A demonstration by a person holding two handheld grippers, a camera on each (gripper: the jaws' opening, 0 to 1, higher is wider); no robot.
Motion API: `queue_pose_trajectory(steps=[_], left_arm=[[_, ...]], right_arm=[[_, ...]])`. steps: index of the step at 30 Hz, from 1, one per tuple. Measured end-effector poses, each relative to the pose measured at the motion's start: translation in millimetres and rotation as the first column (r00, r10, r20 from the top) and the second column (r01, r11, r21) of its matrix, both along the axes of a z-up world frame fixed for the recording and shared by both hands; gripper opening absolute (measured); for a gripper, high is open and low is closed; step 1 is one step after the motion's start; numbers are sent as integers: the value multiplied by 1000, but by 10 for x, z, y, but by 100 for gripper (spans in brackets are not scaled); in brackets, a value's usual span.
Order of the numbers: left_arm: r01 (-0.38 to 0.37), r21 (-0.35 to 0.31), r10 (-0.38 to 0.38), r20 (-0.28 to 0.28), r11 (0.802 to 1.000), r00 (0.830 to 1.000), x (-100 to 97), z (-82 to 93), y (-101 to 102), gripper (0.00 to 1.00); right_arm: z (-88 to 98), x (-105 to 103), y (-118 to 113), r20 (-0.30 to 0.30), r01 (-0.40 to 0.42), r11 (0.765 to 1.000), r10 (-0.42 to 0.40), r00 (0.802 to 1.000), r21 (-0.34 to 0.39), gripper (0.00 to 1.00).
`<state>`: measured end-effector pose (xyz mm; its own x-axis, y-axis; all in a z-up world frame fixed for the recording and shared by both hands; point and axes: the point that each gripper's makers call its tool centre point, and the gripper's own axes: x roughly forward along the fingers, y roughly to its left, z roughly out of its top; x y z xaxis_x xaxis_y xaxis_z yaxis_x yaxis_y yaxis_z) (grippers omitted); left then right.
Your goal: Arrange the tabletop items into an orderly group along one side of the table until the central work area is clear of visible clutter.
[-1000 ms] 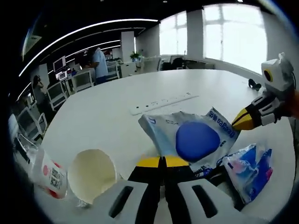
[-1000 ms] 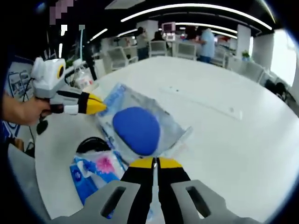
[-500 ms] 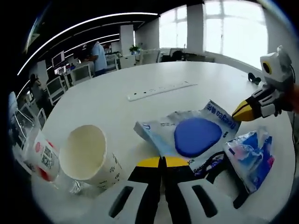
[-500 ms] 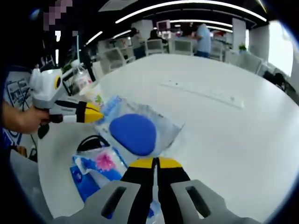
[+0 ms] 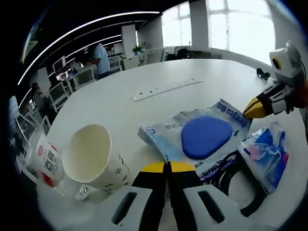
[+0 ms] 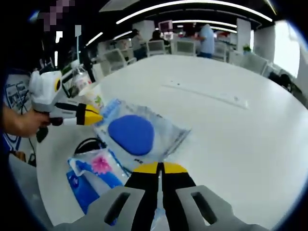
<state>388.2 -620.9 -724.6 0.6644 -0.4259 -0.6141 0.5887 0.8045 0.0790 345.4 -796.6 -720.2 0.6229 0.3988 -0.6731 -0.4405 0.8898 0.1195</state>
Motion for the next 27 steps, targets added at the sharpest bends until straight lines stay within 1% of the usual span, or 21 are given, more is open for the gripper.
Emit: queue_pose_trajectory(steps=[5, 11, 17, 19, 23, 26, 27], left_arm=[[-11, 19, 11, 17, 1000, 1000, 32, -9, 14, 0], [-23, 23, 23, 24, 999, 999, 85, -12, 33, 0], [-26, 41, 24, 44, 999, 999, 117, -7, 39, 0], [-29, 39, 28, 43, 999, 999, 114, -12, 37, 0], [-20, 57, 17, 55, 998, 998, 114, -11, 45, 1], [-32, 54, 29, 61, 998, 998, 115, 7, 48, 3], [-34, 65, 30, 66, 997, 997, 115, 11, 58, 3]], right_arm=[[-24, 35, -14, 2, 0, 1000, 0, 1000, -7, 0], [-61, 80, -33, 0, -1, 1000, 1, 1000, -14, 0], [-68, 117, -37, 9, 1, 1000, -1, 1000, -23, 0], [-77, 126, -40, 9, -3, 999, 3, 1000, -32, 0], [-82, 125, -50, 9, 6, 999, -5, 1000, -34, 0], [-87, 113, -67, 25, 5, 999, -4, 1000, -50, 0], [-88, 113, -71, 30, 3, 999, -2, 1000, -55, 0]])
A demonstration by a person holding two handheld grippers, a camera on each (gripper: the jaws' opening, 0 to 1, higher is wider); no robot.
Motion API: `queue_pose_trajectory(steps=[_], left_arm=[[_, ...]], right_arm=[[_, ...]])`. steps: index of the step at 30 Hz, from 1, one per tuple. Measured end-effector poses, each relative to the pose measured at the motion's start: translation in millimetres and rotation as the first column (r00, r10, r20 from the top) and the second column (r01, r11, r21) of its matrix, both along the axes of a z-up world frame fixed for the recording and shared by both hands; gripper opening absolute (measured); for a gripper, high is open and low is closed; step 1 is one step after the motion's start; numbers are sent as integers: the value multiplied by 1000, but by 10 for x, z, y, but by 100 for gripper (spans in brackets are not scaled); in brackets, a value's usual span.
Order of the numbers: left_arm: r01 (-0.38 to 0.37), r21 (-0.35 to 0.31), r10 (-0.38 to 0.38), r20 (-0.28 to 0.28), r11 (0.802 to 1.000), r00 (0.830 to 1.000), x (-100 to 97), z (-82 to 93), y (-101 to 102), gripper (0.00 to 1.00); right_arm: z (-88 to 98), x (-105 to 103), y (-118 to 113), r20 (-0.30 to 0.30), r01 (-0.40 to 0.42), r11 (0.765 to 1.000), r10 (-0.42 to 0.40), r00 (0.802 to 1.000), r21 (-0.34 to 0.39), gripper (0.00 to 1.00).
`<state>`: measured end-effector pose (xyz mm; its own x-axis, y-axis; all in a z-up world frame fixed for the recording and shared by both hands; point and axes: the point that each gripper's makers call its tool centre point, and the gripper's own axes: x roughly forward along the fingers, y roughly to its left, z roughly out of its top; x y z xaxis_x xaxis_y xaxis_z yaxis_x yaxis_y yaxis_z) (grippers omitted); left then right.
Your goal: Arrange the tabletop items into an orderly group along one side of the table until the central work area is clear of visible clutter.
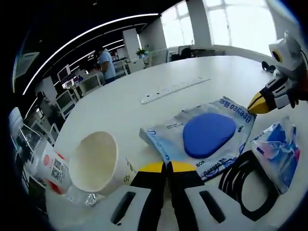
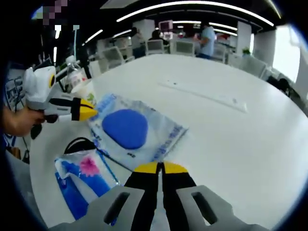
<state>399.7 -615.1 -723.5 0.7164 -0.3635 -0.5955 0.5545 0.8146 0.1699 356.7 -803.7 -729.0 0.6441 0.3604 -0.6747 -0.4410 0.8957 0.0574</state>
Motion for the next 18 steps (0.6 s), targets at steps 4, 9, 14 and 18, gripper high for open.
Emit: queue_pose_trajectory(steps=[4, 9, 14, 18], left_arm=[[-1, 9, 1, 6, 1000, 1000, -13, 15, 19, 6], [1, 16, -1, 9, 1000, 1000, -66, 42, 31, 14], [4, 16, -4, 1, 1000, 1000, -142, 23, 30, 15], [7, 19, -7, -9, 1000, 1000, -193, -12, 49, 14]], right_arm=[[11, 9, -2, 11, -3, 1000, 3, 1000, 3, 0], [-15, -12, 37, -5, 8, 1000, -8, 1000, 22, 9], [-62, -60, 93, -2, -31, 999, 31, 1000, -13, 8], [-62, -42, 89, 6, -42, 999, 42, 999, -29, 7]])
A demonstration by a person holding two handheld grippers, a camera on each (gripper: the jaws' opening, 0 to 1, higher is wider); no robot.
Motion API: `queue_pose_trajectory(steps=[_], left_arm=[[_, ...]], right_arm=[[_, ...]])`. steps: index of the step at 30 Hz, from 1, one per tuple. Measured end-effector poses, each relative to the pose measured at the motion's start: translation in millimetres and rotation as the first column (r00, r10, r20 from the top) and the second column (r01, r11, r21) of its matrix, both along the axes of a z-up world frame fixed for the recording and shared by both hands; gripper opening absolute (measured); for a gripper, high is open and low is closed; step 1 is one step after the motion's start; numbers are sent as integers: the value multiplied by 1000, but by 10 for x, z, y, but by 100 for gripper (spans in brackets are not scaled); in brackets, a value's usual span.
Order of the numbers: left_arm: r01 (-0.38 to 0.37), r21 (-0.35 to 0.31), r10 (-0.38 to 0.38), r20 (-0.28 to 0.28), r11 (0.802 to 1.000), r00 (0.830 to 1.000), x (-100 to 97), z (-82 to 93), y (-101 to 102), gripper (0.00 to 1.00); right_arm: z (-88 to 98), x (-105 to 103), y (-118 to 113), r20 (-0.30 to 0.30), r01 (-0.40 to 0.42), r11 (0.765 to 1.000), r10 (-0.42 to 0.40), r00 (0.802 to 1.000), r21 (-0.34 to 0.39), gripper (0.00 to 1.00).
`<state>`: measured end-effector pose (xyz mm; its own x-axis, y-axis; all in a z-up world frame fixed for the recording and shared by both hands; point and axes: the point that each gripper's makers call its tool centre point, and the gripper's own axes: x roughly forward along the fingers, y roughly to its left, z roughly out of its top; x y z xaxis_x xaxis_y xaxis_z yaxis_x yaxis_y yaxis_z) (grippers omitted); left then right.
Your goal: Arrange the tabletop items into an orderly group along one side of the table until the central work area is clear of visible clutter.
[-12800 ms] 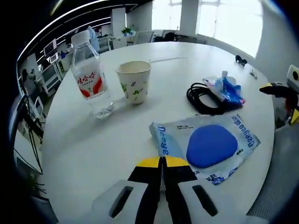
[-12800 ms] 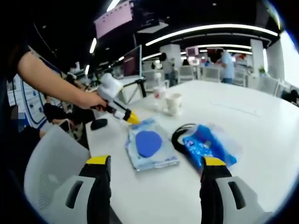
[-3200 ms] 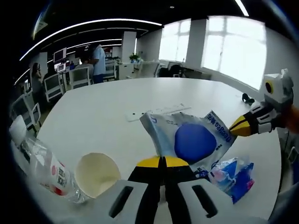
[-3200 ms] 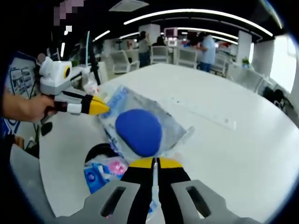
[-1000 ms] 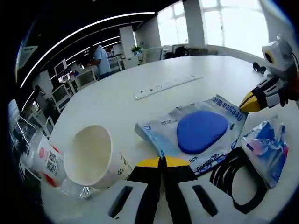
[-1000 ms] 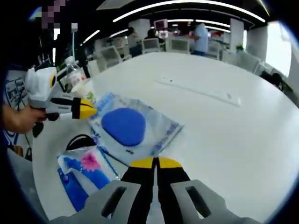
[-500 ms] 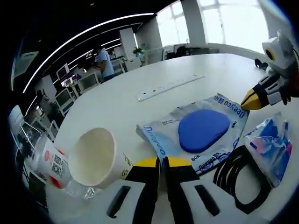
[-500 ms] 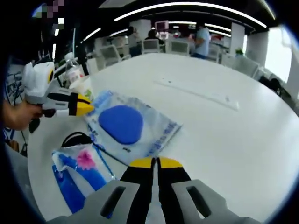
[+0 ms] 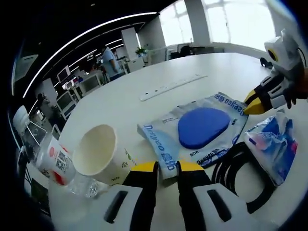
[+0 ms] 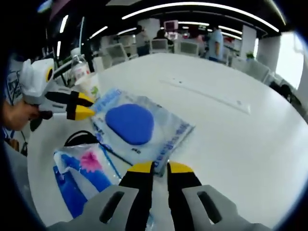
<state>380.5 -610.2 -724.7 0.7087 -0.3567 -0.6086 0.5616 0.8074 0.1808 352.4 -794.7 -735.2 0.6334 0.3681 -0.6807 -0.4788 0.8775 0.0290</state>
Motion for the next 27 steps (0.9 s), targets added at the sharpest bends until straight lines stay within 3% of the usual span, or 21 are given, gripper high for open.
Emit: queue_pose_trajectory(steps=[27], left_arm=[[-24, 19, 25, -4, 1000, 1000, -20, -63, 109, 10]], right_arm=[[-17, -6, 83, -16, 36, 998, -35, 999, 55, 3]])
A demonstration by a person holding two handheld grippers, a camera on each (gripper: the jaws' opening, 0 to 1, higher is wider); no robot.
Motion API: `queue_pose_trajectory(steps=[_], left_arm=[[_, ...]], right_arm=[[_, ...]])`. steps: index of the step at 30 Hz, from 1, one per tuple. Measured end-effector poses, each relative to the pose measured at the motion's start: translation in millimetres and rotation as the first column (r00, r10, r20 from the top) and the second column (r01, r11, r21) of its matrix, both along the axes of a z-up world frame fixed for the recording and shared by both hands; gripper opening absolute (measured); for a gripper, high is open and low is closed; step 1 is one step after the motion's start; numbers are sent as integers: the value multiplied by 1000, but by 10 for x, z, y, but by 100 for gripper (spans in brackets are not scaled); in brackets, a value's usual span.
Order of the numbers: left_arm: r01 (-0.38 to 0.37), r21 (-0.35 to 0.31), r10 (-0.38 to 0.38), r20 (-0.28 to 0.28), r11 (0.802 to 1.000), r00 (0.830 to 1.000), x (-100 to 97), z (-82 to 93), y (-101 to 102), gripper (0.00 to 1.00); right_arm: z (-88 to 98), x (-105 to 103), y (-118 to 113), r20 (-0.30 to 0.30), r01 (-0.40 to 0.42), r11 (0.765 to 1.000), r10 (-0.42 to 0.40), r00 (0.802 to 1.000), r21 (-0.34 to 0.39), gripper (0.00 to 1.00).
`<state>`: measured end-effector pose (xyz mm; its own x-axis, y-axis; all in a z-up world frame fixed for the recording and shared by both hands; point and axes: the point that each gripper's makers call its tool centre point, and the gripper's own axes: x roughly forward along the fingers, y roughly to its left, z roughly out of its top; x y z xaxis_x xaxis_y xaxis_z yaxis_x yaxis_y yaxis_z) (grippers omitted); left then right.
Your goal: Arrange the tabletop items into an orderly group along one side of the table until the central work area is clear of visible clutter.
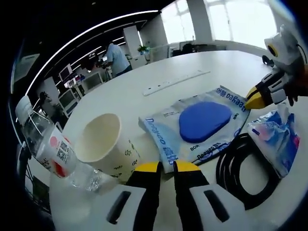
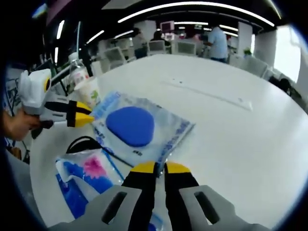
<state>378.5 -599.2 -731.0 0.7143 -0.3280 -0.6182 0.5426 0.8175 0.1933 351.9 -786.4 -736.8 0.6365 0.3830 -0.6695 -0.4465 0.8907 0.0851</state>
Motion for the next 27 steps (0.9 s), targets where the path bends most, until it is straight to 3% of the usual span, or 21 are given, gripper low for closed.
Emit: queue_pose_trajectory(steps=[6, 16, 27], left_arm=[[-7, -3, 7, 0, 1000, 1000, 7, 18, 22, 12], [-20, -24, 20, -4, 1000, 1000, -61, 73, 60, 17], [-7, -55, 6, -15, 998, 1000, -168, 196, -19, 21]], right_arm=[[2, 1, 0, 2, -7, 1000, 7, 1000, -16, 5], [97, -4, -102, 43, 10, 998, -8, 999, -55, 18], [348, -32, -264, 90, 73, 997, -70, 994, -32, 30]])
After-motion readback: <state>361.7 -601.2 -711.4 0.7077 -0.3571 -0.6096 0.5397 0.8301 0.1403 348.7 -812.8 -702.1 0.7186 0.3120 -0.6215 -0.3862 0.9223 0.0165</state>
